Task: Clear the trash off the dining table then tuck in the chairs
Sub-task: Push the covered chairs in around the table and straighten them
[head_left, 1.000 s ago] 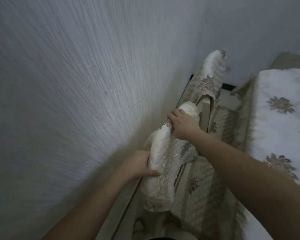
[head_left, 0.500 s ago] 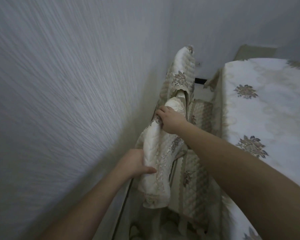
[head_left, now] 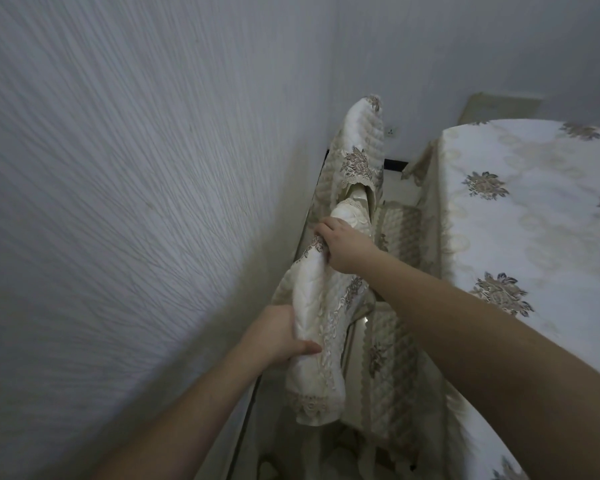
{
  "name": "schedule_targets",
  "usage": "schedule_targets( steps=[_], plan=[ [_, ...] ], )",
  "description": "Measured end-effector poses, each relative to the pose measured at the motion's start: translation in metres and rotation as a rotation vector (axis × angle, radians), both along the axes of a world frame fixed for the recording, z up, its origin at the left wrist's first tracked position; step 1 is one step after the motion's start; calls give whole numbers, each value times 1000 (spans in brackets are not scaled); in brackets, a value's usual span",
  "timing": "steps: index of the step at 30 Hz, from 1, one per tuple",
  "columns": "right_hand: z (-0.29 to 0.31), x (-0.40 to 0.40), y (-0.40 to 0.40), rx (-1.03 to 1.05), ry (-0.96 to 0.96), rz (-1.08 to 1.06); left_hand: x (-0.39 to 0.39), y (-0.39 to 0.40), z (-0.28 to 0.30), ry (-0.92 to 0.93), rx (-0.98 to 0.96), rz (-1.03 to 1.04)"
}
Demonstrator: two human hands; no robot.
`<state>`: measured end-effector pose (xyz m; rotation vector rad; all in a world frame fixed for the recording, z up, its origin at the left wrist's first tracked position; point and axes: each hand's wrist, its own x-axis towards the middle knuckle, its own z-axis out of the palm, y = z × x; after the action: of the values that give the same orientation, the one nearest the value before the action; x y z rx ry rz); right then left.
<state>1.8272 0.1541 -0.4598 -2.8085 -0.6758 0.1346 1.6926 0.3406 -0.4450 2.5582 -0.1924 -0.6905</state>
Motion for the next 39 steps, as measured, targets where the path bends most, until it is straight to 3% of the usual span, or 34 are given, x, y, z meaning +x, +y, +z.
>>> schedule_targets(
  steps=[8, 28, 31, 36, 39],
  plan=[
    [-2, -9, -8, 5, -13, -18, -6, -9, 6, -7, -140, -49],
    [2, -16, -8, 20, 59, -74, -12, -16, 13, -45, -56, -105],
    [5, -29, -1, 142, 135, -211, -15, -18, 13, -54, -55, -103],
    [5, -74, 38, 523, 358, -736, -12, -14, 6, 36, -93, -38],
    [0, -98, 61, 525, 505, -793, -15, -10, -3, 84, -51, -124]
  ],
)
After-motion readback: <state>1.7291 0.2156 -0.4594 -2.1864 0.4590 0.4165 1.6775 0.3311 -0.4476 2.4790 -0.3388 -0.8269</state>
